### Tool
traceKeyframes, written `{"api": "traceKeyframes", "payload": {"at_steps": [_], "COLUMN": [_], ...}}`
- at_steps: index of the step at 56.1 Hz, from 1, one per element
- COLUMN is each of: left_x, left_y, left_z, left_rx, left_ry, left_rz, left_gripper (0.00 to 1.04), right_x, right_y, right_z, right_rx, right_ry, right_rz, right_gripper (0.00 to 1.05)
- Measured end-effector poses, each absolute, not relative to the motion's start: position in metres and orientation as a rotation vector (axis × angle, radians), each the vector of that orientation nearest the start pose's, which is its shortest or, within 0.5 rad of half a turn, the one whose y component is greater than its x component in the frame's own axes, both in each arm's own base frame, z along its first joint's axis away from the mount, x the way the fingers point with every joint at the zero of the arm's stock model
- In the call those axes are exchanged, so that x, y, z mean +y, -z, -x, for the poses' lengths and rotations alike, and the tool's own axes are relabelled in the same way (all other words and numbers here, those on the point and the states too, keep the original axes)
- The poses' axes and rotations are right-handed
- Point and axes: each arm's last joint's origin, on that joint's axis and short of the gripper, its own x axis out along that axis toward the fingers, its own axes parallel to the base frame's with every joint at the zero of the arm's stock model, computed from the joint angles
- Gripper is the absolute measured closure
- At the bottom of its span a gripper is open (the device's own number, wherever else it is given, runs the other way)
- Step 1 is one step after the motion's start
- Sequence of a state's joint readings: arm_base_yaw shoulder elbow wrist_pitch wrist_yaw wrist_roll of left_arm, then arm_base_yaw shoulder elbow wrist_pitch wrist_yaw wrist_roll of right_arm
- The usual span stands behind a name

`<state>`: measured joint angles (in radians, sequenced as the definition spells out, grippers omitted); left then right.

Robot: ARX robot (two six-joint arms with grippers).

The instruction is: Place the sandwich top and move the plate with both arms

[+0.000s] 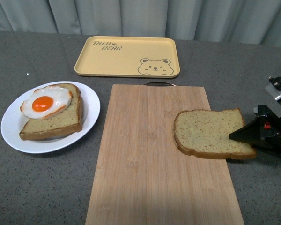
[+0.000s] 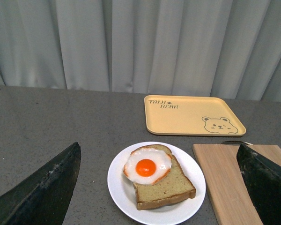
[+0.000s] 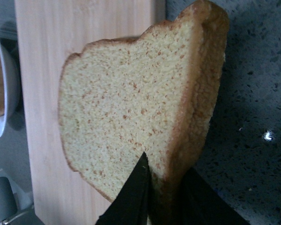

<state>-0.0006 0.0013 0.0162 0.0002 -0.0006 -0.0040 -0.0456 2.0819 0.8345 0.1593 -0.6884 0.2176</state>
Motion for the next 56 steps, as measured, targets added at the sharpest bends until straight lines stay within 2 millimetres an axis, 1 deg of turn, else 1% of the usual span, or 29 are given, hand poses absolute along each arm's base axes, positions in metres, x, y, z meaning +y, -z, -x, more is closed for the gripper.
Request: {"api": "traceKeyframes", "payload": {"at_steps": [5,13,16,20,24,27,28,31,32,37,40,42,43,47,56], "left_x": [0.000,0.000,0.000,0.000,0.000,0.000,0.000,0.000,0.000,0.000,0.000,0.000,0.000,0.000,0.000], "left_y": [-0.169,-0.169,-0.169,-0.169,-0.169,-0.169,-0.169,-0.169,-0.169,-0.169,-0.169,-0.169,-0.169,-0.169,-0.169], "left_z": [-0.097,-0.097,-0.097,-0.097,-0.097,-0.097,-0.097,-0.097,-0.097,-0.097,-0.097,-0.097,-0.097,-0.097,-0.097], "left_rx": [-0.015,-0.015,-0.015,-0.015,-0.015,-0.015,-0.015,-0.015,-0.015,-0.015,-0.015,-0.015,-0.015,-0.015,-0.015], "left_ry": [0.000,0.000,0.000,0.000,0.000,0.000,0.000,0.000,0.000,0.000,0.000,0.000,0.000,0.000,0.000], "left_rz": [0.004,0.004,0.004,0.004,0.004,0.004,0.004,0.004,0.004,0.004,0.004,0.004,0.004,0.004,0.004], "left_gripper": [0.07,0.07,0.07,0.07,0.07,0.07,0.07,0.07,0.07,0.07,0.07,0.07,0.07,0.07,0.07], "right_x": [0.004,0.011,0.018,0.030,0.047,0.065,0.068,0.087,0.090,0.126,0.154,0.167,0.171,0.196,0.239], "right_y": [-0.055,-0.080,-0.088,-0.094,-0.096,-0.095,-0.095,-0.094,-0.094,-0.093,-0.091,-0.090,-0.090,-0.088,-0.084], "right_z": [-0.324,-0.321,-0.322,-0.325,-0.330,-0.337,-0.339,-0.347,-0.349,-0.365,-0.378,-0.384,-0.386,-0.396,-0.411], "right_rx": [1.057,0.953,0.913,0.882,0.878,0.885,0.887,0.887,0.889,0.909,0.928,0.936,0.938,0.959,0.997], "right_ry": [-0.501,-0.588,-0.630,-0.679,-0.719,-0.757,-0.764,-0.810,-0.816,-0.878,-0.923,-0.945,-0.950,-0.988,-1.039], "right_rz": [-0.605,-0.643,-0.660,-0.671,-0.685,-0.689,-0.690,-0.692,-0.696,-0.699,-0.696,-0.693,-0.693,-0.683,-0.682], "right_gripper": [1.02,1.02,1.02,1.02,1.02,1.02,1.02,1.02,1.02,1.02,1.02,1.02,1.02,1.02,1.02]}}
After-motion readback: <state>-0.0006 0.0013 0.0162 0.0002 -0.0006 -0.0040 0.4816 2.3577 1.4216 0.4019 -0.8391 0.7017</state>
